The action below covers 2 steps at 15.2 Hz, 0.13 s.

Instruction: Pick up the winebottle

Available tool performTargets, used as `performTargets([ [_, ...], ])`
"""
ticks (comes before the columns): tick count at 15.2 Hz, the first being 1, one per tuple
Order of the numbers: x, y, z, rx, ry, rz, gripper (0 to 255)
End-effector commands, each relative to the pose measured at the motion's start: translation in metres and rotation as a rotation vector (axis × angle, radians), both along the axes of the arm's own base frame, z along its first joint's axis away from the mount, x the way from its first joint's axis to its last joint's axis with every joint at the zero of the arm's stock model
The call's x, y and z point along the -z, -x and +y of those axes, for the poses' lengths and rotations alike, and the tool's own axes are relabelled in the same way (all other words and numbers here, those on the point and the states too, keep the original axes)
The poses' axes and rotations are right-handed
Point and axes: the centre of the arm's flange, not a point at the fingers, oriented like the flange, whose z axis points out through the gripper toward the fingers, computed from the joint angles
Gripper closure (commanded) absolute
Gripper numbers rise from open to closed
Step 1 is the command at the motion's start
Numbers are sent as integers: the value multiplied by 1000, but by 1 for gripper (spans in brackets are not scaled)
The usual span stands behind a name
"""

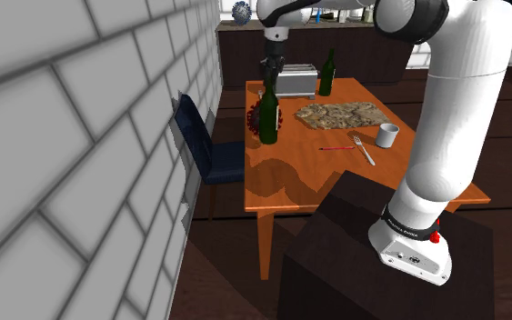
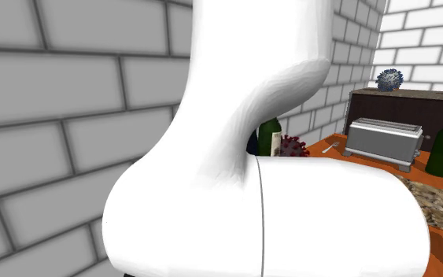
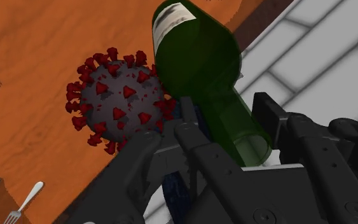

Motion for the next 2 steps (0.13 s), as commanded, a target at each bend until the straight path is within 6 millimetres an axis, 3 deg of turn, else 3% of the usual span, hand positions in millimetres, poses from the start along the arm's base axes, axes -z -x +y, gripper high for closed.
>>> performTargets([
  [1, -8, 0, 0, 0, 0, 0, 255],
  [2, -8, 0, 0, 0, 0, 0, 255],
])
